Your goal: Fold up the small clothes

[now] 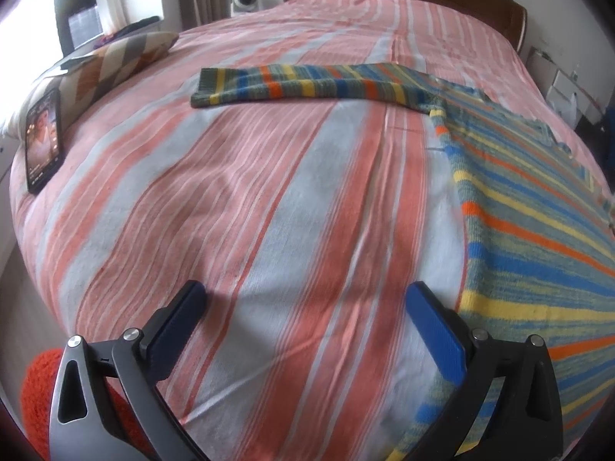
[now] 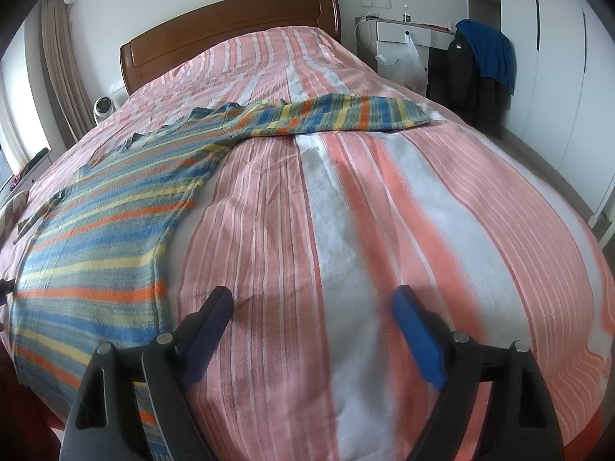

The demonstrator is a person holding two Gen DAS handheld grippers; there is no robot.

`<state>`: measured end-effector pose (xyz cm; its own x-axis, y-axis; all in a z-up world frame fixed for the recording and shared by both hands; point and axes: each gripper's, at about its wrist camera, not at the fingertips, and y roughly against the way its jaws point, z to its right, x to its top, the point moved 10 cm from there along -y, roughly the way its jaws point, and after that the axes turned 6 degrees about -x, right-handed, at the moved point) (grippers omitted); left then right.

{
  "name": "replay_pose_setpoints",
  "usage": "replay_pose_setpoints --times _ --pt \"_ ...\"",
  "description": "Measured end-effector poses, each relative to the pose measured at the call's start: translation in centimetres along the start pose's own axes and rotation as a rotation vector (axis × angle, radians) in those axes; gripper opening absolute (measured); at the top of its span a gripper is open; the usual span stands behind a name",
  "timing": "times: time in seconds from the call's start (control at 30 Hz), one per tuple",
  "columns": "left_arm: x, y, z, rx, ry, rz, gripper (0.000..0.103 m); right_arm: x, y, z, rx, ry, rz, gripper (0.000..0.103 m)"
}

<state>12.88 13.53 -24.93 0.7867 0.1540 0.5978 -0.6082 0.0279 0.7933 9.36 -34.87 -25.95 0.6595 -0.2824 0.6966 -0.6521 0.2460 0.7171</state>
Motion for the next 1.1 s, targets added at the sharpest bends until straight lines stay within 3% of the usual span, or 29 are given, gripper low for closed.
replay_pose_setpoints --times 0.83,0.97,1.1 --pt "0.1 0.3 0.1 -0.019 -0.025 -0.007 0.102 -0.5 -0.3 -0.4 -0.007 0.024 -0.009 0.091" --pt "1.6 2.9 0.0 -0.113 0.036 0.108 0.102 1.8 1.5 0.5 0.023 -0.013 0.045 0.091" --pt "2.4 3.5 -0.6 -0.109 0.058 0.158 0.102 6.6 2.6 2.4 0.081 -0.040 0.092 0.091"
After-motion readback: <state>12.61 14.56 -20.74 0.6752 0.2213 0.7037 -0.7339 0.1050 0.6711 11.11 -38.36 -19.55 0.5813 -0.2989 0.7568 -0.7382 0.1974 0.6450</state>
